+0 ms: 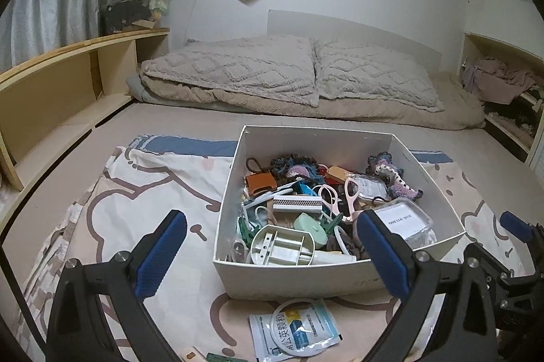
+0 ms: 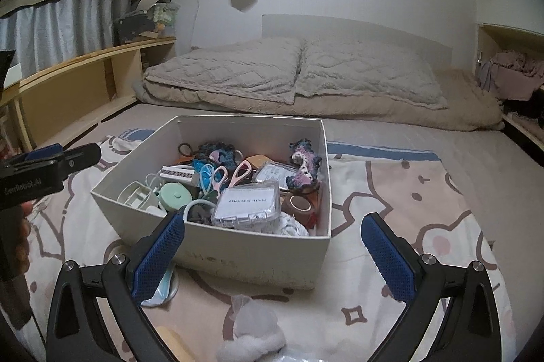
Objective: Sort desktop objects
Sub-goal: 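Withdraw both open grippers up and away from the SHOES box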
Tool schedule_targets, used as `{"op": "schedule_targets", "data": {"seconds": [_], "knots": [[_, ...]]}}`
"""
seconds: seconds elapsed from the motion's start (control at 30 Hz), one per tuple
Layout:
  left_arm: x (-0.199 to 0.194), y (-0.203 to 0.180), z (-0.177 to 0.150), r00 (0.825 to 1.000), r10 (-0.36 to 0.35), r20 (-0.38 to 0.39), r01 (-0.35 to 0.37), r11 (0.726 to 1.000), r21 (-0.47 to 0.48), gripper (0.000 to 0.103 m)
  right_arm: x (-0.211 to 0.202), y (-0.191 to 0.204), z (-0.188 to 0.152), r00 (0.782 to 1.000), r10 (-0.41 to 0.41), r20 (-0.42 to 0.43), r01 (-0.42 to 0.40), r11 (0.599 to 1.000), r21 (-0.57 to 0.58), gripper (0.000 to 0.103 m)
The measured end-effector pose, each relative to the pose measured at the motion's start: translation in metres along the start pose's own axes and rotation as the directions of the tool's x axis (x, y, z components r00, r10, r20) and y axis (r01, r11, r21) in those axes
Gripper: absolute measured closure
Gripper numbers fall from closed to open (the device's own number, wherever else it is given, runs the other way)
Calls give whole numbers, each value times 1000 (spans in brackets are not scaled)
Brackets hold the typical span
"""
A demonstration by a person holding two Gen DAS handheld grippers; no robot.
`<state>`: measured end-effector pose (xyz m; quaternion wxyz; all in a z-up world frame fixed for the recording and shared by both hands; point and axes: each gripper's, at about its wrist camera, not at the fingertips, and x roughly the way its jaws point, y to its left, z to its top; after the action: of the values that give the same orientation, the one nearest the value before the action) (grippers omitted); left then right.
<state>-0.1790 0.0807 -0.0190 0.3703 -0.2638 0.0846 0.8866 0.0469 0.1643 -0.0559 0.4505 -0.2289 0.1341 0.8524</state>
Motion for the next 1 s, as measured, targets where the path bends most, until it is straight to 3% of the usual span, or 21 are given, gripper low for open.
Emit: {"op": "schedule_targets", "data": {"seconds": [0.47,1.0], "knots": [[-23,12,-8,1000,-10,29,9,999,36,2,-25,-7,-16,1000,17,18,-17,1000,24,0],[-40,20,-22,999,-43,17,42,998,45,2,-22,-23,-35,1000,4,-27,-3,999,44,0]]}}
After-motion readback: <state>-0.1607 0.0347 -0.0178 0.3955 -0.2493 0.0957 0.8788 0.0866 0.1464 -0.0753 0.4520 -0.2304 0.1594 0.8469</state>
